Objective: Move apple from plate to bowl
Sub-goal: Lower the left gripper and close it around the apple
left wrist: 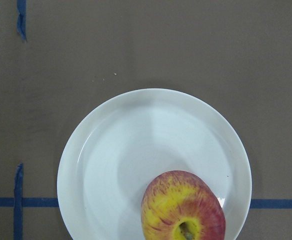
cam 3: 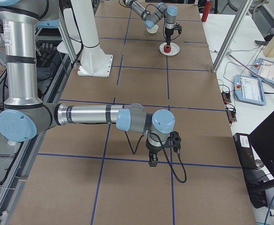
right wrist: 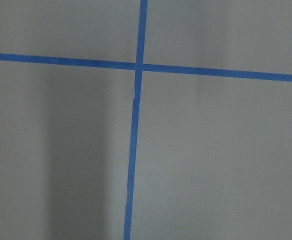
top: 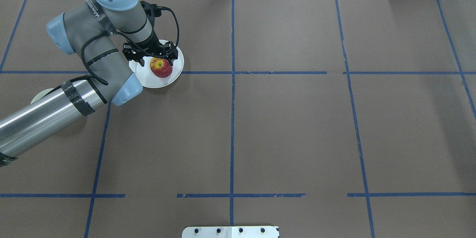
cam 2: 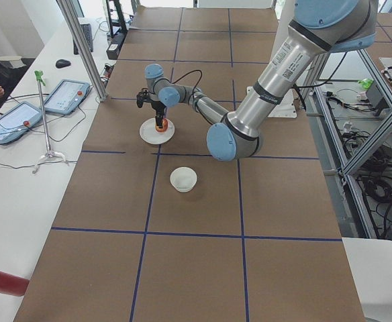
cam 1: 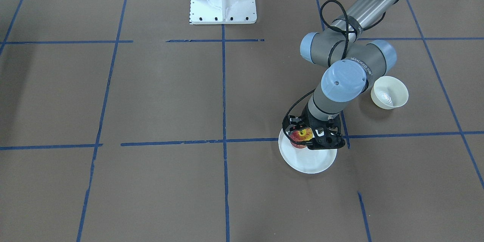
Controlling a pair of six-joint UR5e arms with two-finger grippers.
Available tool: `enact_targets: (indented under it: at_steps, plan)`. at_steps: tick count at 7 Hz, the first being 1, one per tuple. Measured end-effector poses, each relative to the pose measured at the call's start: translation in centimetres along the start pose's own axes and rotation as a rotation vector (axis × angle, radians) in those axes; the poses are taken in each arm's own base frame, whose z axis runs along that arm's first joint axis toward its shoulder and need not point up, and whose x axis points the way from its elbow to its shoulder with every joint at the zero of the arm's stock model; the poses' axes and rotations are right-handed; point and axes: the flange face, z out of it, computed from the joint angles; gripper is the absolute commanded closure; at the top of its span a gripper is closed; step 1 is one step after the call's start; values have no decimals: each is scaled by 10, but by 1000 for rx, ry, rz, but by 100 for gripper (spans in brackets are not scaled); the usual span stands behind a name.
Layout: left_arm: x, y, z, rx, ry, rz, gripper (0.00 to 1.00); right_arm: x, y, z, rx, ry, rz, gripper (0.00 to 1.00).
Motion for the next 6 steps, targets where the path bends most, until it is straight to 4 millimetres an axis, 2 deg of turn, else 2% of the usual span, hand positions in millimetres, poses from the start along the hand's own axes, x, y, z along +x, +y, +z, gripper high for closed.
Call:
enact_targets:
  at_steps: [3,4,5,6]
  plan:
    - [1,0,20,5,6,0,0,0,0,0,0,0,0,0]
    - [3,4,24,1,7,4,19,0,0,0,0,0,0,0]
    - [4,6,27,-2,6,9,65,0,0,0,0,0,0,0]
    - [4,7,27,-1,8,16,100,0,0,0,0,0,0,0]
